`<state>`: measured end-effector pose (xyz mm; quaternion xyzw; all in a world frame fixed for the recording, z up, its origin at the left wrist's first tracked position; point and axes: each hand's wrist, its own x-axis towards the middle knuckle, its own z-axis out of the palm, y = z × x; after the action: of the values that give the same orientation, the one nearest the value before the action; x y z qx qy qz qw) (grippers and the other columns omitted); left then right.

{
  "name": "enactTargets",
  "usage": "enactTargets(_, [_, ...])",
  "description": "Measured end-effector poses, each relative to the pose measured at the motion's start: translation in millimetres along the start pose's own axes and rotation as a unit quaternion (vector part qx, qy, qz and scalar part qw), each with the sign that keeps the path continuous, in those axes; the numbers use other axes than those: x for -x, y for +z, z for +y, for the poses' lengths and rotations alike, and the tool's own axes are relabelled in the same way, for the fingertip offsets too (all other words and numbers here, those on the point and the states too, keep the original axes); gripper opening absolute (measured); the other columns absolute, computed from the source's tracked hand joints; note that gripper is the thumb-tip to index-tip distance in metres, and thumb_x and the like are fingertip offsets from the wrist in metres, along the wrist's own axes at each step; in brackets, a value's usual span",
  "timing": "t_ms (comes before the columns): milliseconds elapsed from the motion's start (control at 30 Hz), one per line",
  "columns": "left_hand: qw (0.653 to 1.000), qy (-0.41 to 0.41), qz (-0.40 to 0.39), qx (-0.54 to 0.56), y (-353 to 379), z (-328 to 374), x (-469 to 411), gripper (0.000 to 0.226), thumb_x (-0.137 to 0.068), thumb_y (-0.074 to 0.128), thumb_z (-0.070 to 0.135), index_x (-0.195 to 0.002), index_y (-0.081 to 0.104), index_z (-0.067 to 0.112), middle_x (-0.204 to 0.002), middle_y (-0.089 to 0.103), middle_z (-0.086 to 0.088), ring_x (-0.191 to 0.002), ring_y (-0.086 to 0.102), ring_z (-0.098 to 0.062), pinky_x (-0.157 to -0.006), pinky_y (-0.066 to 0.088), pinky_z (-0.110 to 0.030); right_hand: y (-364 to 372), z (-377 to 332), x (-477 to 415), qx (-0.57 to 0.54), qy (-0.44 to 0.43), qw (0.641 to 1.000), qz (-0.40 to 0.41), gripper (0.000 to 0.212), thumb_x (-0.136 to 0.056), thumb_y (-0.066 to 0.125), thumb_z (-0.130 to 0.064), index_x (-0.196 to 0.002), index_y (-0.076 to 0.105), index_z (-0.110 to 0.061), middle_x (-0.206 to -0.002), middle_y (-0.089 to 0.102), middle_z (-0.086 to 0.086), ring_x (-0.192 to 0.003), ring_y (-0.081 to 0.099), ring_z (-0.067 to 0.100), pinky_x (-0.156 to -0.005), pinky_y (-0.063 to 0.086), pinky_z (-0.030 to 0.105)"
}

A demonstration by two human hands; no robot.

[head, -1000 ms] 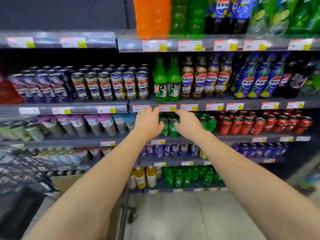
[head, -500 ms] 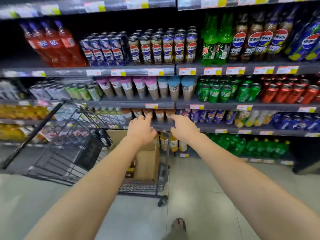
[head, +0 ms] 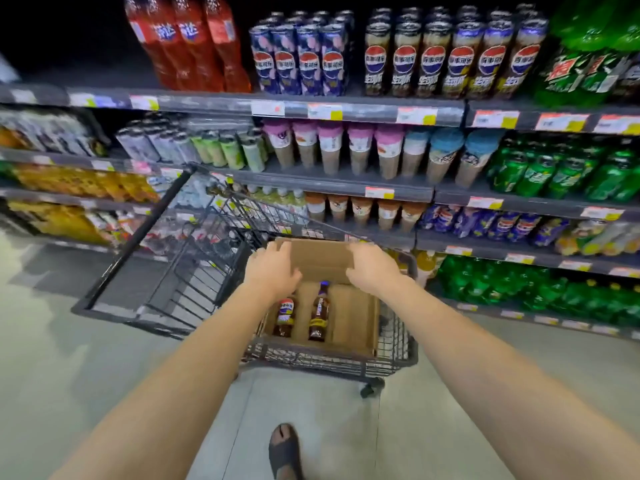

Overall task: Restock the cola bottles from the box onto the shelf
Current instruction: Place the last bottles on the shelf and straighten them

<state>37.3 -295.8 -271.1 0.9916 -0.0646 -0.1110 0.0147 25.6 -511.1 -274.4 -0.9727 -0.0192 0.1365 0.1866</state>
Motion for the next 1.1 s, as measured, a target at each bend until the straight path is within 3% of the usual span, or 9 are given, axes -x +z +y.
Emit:
enactTargets(133, [0.998,-0.017,-0.060,0.024,21.2,-66.3,-40.4,0.053,-0.099,0.050,0.042,-0.144,0.042,0.017,-0.141,0.049,-0.015,-0.126,0.051,-0.039,-0.098,0.048,-0.050,46.8,-38.9,-48.4,-0.032,0.055,0.996,-0.059,0.056,-0.095,0.058,-0.027,-0.148,0.047,-0.014,-0.148,0.052,0.009,-0.134,0.050,0.030,-0.106,0.047,0.041])
enactTargets(267, [0.992,-0.013,-0.110,0.059,54.6,-107.3,-74.5,0.050,-0.098,0.050,0.042,-0.141,0.044,0.017,-0.136,0.051,-0.014,-0.124,0.053,-0.039,-0.098,0.050,-0.051,99.4,-54.1,-87.3,-0.082,0.138,0.982,-0.099,0.045,-0.093,0.059,-0.032,-0.133,0.061,-0.012,-0.134,0.063,0.012,-0.123,0.059,0.033,-0.100,0.051,0.038])
enactTargets(367, [0.985,-0.017,-0.146,0.090,83.7,-119.3,-94.2,0.052,-0.096,0.052,0.041,-0.141,0.044,0.016,-0.136,0.051,-0.015,-0.124,0.054,-0.039,-0.098,0.050,-0.051,127.8,-56.3,-103.0,-0.085,0.173,0.970,-0.150,0.029,-0.093,0.059,-0.031,-0.104,0.069,-0.006,-0.115,0.070,0.017,-0.109,0.065,0.034,-0.086,0.052,0.033])
enactTargets(467, [0.978,-0.007,-0.173,0.113,112.6,-117.6,-113.4,0.059,-0.095,0.055,0.041,-0.145,0.041,0.014,-0.136,0.053,-0.018,-0.121,0.056,-0.040,-0.099,0.051,-0.052,153.3,-45.7,-119.0,-0.104,0.211,0.956,-0.173,0.048,-0.097,0.055,-0.040,-0.124,0.066,-0.001,-0.122,0.069,0.018,-0.112,0.065,0.033,-0.094,0.054,0.035])
enactTargets(667, [0.958,-0.028,-0.239,0.154,180.4,-102.3,-144.2,0.049,-0.094,0.063,0.038,-0.136,0.050,0.015,-0.128,0.060,-0.015,-0.115,0.062,-0.037,-0.096,0.054,-0.048,193.3,-12.4,-151.3,-0.135,0.238,0.939,-0.210,0.044,-0.099,0.054,-0.031,-0.135,0.058,-0.005,-0.133,0.063,0.020,-0.123,0.060,0.034,-0.106,0.047,0.039])
enactTargets(867, [0.936,-0.103,-0.291,0.171,256.4,-94.2,-183.9,0.059,-0.093,0.064,0.035,-0.144,0.042,0.014,-0.127,0.063,-0.016,-0.114,0.062,-0.035,-0.098,0.054,-0.046,242.9,23.9,-210.2,-0.153,0.277,0.917,-0.242,0.045,-0.097,0.058,-0.028,-0.134,0.058,-0.003,-0.132,0.062,0.020,-0.122,0.059,0.037,-0.103,0.048,0.040])
enactTargets(1000, [0.917,-0.150,-0.336,0.156,306.2,-90.7,-214.4,0.081,-0.093,0.067,0.040,-0.157,0.026,0.012,-0.145,0.048,-0.018,-0.130,0.053,-0.037,-0.110,0.046,-0.046,289.9,51.2,-243.1,-0.199,0.315,0.899,-0.230,0.039,-0.094,0.063,-0.024,-0.130,0.060,-0.008,-0.128,0.065,0.015,-0.115,0.063,0.032,-0.089,0.051,0.030])
enactTargets(1100, [0.920,-0.150,-0.338,0.133,343.4,-87.1,-231.5,0.079,-0.095,0.064,0.038,-0.154,0.025,0.006,-0.150,0.039,-0.020,-0.136,0.048,-0.039,-0.113,0.042,-0.048,323.7,71.1,-263.2,-0.231,0.342,0.886,-0.212,0.039,-0.094,0.063,-0.021,-0.130,0.058,-0.009,-0.126,0.065,0.013,-0.110,0.065,0.032,-0.092,0.055,0.038])
